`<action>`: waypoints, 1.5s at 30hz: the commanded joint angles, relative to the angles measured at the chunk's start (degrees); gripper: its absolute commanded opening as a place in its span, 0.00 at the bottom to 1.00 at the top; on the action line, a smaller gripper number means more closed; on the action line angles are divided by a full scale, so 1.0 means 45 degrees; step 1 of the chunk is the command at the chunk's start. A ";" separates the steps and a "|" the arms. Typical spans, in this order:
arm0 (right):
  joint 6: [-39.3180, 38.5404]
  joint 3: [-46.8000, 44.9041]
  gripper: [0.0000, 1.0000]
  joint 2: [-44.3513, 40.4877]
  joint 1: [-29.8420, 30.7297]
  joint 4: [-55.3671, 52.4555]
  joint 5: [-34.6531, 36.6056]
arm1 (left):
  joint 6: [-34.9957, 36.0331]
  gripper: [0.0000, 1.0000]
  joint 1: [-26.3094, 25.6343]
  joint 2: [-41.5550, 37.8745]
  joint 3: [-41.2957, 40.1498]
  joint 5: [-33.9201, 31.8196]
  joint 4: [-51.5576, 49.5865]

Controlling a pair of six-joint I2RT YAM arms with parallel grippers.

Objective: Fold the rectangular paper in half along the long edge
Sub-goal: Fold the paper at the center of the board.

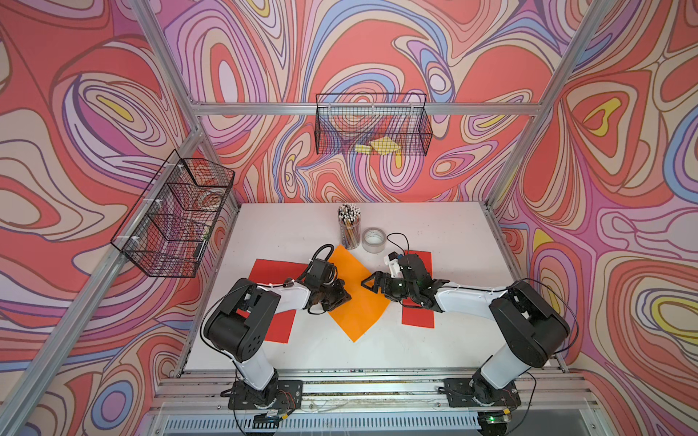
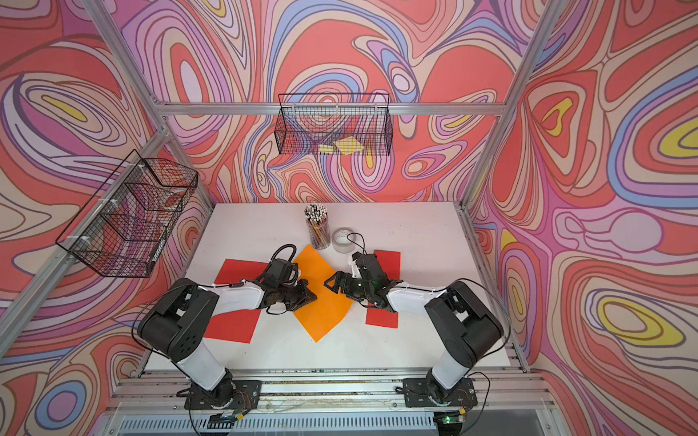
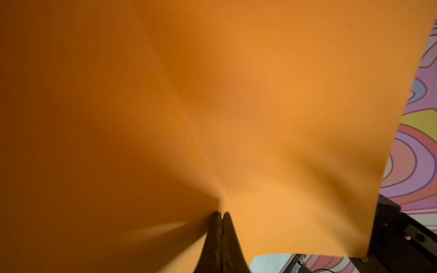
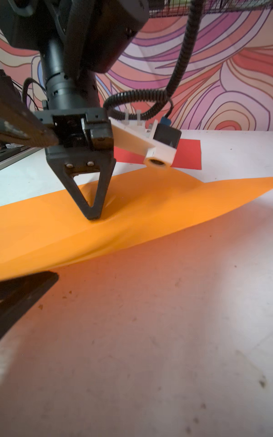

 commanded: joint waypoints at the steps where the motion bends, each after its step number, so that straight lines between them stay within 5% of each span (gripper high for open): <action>1: -0.0596 0.0149 0.84 -0.0279 -0.0365 -0.0676 -0.0201 | 0.0205 0.00 -0.0104 0.0146 -0.0511 -0.0669 -0.1920; 14: -0.3194 0.3686 0.75 0.3219 -0.0889 -0.2799 -0.4321 | 0.0657 0.00 -0.0093 0.0361 -0.0577 0.0095 -0.1836; 22: -0.4795 0.5092 0.66 0.3943 -0.0909 -0.5066 -0.3329 | 0.0764 0.00 -0.0095 0.0165 -0.0678 0.0116 -0.1915; 27: -0.5003 0.5459 0.48 0.4400 -0.0929 -0.5376 -0.3262 | 0.0859 0.00 -0.0093 0.0242 -0.0676 0.0248 -0.1902; 36: -0.5355 0.5111 0.32 0.3920 -0.1112 -0.5930 -0.2340 | 0.0962 0.00 -0.0094 0.0398 -0.0663 0.0311 -0.1920; 40: -0.5311 0.4745 0.14 0.3652 -0.1180 -0.5824 -0.2274 | 0.1018 0.00 -0.0094 0.0419 -0.0614 0.0314 -0.1951; 45: -0.5277 0.4359 0.12 0.3440 -0.1173 -0.5683 -0.2417 | 0.1215 0.00 -0.0093 0.0492 -0.0376 0.0401 -0.2207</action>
